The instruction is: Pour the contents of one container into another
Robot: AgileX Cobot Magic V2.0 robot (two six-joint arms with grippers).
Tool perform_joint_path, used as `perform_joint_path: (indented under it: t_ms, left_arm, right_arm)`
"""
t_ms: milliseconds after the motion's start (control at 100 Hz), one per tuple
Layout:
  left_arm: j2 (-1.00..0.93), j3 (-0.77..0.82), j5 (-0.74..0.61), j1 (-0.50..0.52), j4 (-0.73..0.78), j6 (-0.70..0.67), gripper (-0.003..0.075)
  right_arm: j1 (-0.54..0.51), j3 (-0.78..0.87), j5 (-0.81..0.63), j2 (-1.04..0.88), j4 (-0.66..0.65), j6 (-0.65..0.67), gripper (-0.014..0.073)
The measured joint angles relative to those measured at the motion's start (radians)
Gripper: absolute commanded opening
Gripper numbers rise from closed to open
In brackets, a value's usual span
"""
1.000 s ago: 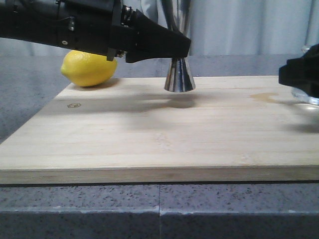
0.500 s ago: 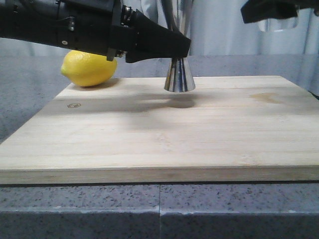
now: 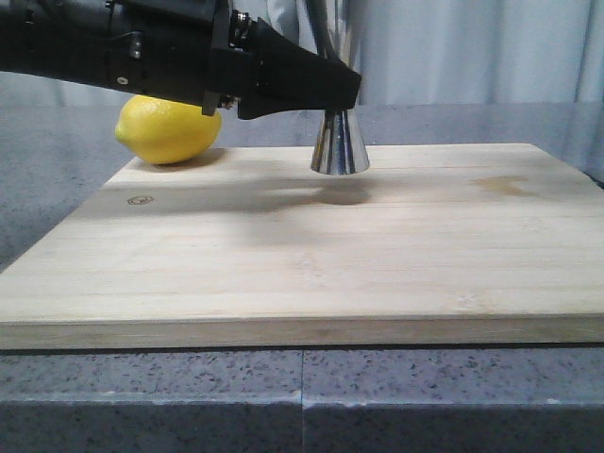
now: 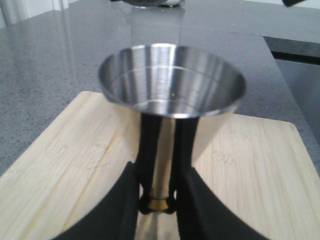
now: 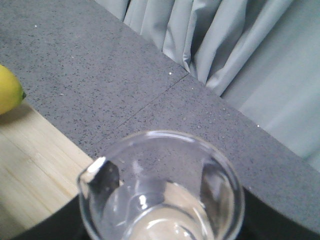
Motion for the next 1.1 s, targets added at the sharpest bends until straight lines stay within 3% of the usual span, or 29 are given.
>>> perform_joint_path:
  t_ms: [440, 1100]
  left_arm:
    - [0.000, 0.000, -0.008, 0.000, 0.000, 0.000, 0.0020]
    - [0.000, 0.000, -0.008, 0.000, 0.000, 0.000, 0.0020]
  right_arm:
    - [0.114, -0.087, 0.062, 0.058, -0.142, -0.002, 0.0279]
    - [0.145, -0.087, 0.075, 0.058, -0.291, -0.004, 0.0279]
